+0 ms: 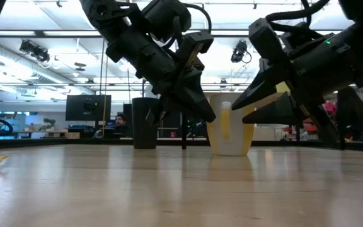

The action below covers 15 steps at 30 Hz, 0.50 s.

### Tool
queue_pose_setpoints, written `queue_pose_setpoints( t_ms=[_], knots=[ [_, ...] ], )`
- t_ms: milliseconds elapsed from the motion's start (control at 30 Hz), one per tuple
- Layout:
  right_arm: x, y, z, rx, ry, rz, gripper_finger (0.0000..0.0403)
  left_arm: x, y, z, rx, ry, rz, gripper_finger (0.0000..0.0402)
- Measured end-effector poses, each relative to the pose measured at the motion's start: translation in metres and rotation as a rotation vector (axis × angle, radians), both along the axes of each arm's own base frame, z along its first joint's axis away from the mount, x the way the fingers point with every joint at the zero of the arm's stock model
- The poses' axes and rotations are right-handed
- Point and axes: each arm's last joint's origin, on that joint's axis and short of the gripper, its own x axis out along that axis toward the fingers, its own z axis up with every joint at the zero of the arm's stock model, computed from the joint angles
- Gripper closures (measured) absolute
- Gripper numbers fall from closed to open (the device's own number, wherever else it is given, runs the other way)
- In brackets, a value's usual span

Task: Stack small to large cups/mugs on shelf
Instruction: Put the orange mug on the shelf

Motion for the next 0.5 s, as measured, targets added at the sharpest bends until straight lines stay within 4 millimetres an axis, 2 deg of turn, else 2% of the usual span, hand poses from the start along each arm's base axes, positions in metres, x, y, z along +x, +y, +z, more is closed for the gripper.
queue_pose_setpoints(
  t_ms=[400,500],
  knots=[
    [0.002,-0.001,0.000,0.016,0.011,0.013,0.0272,0.008,-0.001,-0.002,-0.043,-0.048,0.002,0.0376],
    [0.003,-0.002,0.001,0.016,0.011,0.012,0.0272,0.016,-0.003,-0.002,-0.053,-0.058,-0.015,0.0380]
  ],
)
